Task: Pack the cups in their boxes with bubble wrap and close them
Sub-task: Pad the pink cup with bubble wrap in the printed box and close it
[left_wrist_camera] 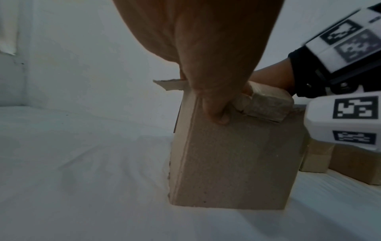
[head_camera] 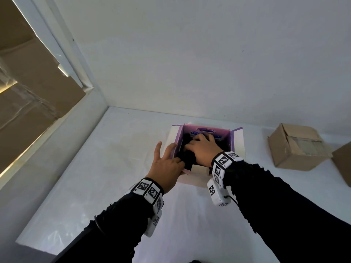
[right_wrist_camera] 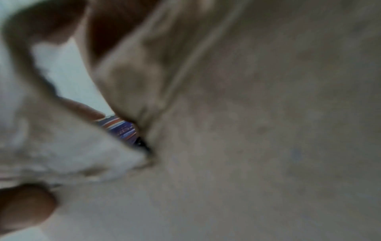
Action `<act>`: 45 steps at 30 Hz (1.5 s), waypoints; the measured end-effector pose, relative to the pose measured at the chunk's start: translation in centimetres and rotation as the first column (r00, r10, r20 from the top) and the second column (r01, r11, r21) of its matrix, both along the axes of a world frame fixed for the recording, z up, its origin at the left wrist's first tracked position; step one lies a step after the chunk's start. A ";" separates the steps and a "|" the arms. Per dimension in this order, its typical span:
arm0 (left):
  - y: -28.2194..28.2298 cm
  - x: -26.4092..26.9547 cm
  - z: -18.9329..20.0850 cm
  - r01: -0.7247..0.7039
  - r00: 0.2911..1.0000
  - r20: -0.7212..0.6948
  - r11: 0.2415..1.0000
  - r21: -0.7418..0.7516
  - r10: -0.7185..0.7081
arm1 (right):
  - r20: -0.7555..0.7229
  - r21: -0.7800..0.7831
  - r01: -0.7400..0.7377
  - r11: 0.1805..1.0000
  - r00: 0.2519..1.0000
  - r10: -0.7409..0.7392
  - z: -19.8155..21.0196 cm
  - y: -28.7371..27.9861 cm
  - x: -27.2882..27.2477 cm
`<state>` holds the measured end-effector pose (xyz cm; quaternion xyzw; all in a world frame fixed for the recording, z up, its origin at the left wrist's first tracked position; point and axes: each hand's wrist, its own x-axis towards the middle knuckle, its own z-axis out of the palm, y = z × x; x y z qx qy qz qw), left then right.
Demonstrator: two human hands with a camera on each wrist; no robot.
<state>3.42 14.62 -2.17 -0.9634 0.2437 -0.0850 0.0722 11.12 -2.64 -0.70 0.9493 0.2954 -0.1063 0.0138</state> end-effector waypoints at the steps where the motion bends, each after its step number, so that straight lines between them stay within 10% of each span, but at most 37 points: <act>1: -0.1 0.0 0.0 0.000 1.000 -0.001 1.000 -0.003 0.000 | -0.009 -0.024 0.004 1.000 1.000 -0.004 0.1 -0.2 -0.2; 11: -1.1 0.5 -1.1 0.204 0.972 0.145 0.970 -0.134 -0.185 | 0.045 0.335 0.063 0.940 0.996 -0.082 1.3 -3.2 -4.5; 31: -3.3 0.6 -1.5 0.189 0.980 -0.057 0.982 -0.025 -0.191 | 0.390 0.021 0.081 0.996 0.917 -0.083 -0.2 -7.3 -8.8; 45: -2.4 0.1 -1.5 0.130 0.990 0.065 0.984 -0.125 -0.123 | 0.310 -0.064 0.149 0.987 0.943 -0.123 -0.2 -8.0 -8.1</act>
